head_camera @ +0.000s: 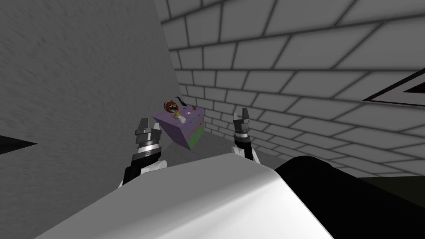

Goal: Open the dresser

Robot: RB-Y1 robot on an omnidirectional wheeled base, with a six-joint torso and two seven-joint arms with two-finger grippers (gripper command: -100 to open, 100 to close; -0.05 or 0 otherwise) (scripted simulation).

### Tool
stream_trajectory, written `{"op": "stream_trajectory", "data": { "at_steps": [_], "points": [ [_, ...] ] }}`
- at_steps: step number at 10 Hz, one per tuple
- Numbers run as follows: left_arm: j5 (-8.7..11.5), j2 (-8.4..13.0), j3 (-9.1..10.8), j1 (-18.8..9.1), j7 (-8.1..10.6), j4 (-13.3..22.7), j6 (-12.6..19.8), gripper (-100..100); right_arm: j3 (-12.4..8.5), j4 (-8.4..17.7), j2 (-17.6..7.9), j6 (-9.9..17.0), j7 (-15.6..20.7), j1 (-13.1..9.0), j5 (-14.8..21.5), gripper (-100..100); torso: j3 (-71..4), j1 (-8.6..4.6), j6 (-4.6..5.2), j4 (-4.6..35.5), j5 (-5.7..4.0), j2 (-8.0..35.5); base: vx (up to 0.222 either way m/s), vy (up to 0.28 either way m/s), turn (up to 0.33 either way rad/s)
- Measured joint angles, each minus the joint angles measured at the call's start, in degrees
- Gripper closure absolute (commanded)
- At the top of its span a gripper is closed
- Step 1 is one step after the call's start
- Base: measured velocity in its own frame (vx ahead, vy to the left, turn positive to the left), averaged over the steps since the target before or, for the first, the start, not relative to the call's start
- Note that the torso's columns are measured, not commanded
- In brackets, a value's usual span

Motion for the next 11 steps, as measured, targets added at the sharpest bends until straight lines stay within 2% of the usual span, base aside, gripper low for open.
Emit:
{"op": "stream_trajectory", "data": {
  "at_steps": [2,9,10,11],
  "points": [
    [0.0,0.0,0.0,0.0,0.0,0.0,0.0,0,0.0,0.0,0.0,0.0,0.0,0.0,0.0,0,-12.0,0.0,0.0,6.0,0.0,6.0,0.0,0.0,0.0],
    [0.0,0.0,0.0,0.0,0.0,0.0,0.0,0,0.0,0.0,0.0,0.0,0.0,0.0,0.0,0,-70.7,0.0,0.0,35.4,0.0,35.4,0.0,0.0,0.0],
    [0.0,0.0,0.0,0.0,0.0,0.0,0.0,-100,0.0,0.0,0.0,0.0,0.0,0.0,0.0,0,-79.2,0.0,0.0,39.6,0.0,39.6,0.03,0.012,-0.052],
    [-0.1,1.4,-0.1,-0.1,0.07,0.3,0.2,-100,0.0,0.0,0.0,0.0,0.0,0.0,0.0,0,-83.2,0.05,0.01,41.5,0.01,41.5,0.042,0.025,-0.056]
  ]
}}
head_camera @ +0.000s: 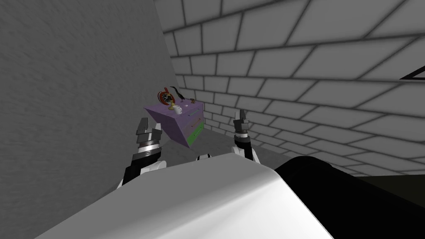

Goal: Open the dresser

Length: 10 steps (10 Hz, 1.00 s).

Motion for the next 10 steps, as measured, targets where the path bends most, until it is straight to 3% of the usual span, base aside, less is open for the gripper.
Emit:
{"op": "stream_trajectory", "data": {
  "at_steps": [4,10],
  "points": [
    [-1.0,4.3,-1.45,-2.7,0.12,4.5,2.7,-100,0.0,0.0,0.0,0.0,0.0,0.0,0.0,0,-1.5,0.07,-0.01,0.7,0.03,0.6,0.121,0.068,-0.126],
    [-2.5,5.1,-3.62,-5.9,0.43,10.8,6.1,-100,0.0,0.0,0.0,0.0,0.0,0.0,0.0,0,-1.4,0.01,-0.01,0.8,0.0,0.8,0.095,0.05,-0.093]
  ]
}}
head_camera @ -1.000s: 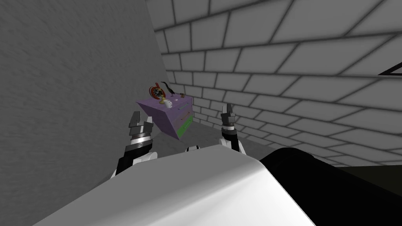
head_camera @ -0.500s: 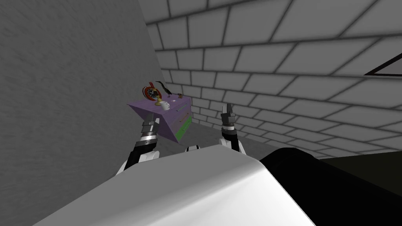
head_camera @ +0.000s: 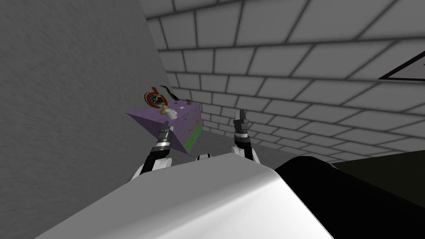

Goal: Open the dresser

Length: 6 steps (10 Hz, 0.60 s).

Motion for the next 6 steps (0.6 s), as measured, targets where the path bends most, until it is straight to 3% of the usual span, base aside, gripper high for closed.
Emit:
{"op": "stream_trajectory", "data": {
  "at_steps": [4,6],
  "points": [
    [-1.3,-0.1,-1.89,-3.0,0.0,5.4,2.9,-100,0.0,0.0,0.0,0.0,0.0,0.0,0.0,0,0.1,-0.01,0.01,0.0,0.0,0.1,0.105,0.08,-0.111],
    [-1.8,1.3,-2.72,-4.2,0.31,7.6,4.8,-100,0.0,0.0,0.0,0.0,0.0,0.0,0.0,0,0.0,-0.07,-0.01,0.0,-0.01,0.0,0.13,0.079,-0.116]
  ]
}}
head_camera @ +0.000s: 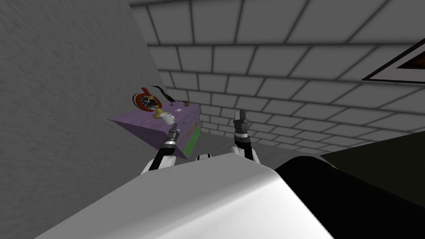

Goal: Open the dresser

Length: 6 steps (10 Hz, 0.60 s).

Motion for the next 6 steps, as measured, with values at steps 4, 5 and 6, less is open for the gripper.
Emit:
{"op": "stream_trajectory", "data": {
  "at_steps": [4,5,6],
  "points": [
    [-1.4,2.3,-2.08,-2.7,0.0,5.1,3.2,-100,0.0,0.0,0.0,0.0,0.0,0.0,0.0,0,0.1,0.02,0.01,0.0,0.0,0.1,0.107,0.082,-0.128],
    [-1.8,2.7,-2.64,-3.2,-0.03,6.5,3.8,-100,0.0,0.0,0.0,0.0,0.0,0.0,0.0,0,0.1,-0.01,0.0,0.0,0.0,0.1,0.09,0.054,-0.067],
    [-2.1,3.1,-2.9,-4.3,0.01,8.2,4.3,-100,0.0,0.0,0.0,0.0,0.0,0.0,0.0,0,0.1,-0.08,0.01,0.0,-0.02,0.1,0.116,0.068,-0.134]
  ]
}}
